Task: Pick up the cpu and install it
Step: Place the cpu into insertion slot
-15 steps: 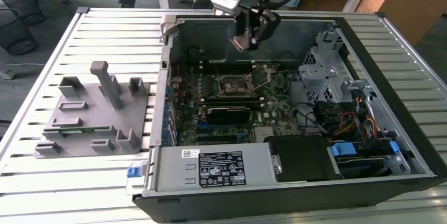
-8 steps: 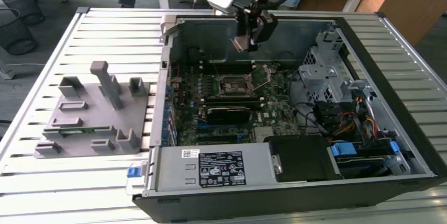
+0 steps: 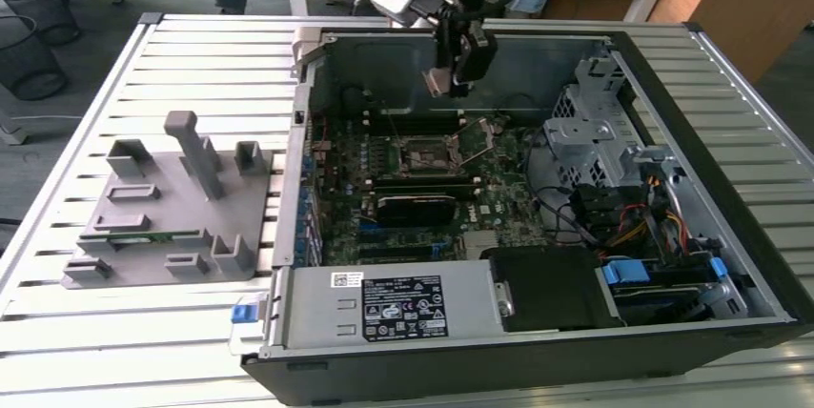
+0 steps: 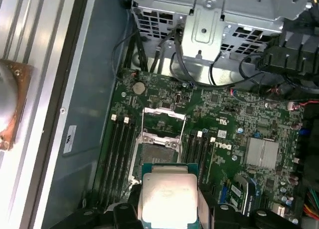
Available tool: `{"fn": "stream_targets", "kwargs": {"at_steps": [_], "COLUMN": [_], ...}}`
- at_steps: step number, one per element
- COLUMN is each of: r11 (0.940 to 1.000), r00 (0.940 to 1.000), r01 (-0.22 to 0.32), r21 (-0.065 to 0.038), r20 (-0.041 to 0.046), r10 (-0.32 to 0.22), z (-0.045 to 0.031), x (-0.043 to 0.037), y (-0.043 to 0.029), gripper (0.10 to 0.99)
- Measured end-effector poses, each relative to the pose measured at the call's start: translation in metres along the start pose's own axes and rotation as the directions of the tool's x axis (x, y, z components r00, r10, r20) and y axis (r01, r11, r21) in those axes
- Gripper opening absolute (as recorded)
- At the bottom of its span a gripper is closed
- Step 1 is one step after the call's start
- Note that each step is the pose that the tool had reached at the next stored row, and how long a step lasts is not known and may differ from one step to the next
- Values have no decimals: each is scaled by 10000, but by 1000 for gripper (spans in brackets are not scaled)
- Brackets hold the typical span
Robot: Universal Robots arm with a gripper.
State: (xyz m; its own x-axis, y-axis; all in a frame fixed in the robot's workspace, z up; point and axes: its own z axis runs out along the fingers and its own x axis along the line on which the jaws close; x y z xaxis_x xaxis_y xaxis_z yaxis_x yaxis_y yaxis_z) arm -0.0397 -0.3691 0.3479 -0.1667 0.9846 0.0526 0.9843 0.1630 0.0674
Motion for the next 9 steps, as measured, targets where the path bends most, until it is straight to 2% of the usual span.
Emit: {"fn": "stream_targets", "kwargs": {"at_steps": [5, 9], "r11": [9973, 9961], "r00": [9973, 9961], "r01": [-736, -880], "r21": [-40, -49], "r20": [50, 58], "r10": [736, 880], "z": [79, 151], "x": [8, 67], "y": [-4, 3], "gripper": [529, 529]}}
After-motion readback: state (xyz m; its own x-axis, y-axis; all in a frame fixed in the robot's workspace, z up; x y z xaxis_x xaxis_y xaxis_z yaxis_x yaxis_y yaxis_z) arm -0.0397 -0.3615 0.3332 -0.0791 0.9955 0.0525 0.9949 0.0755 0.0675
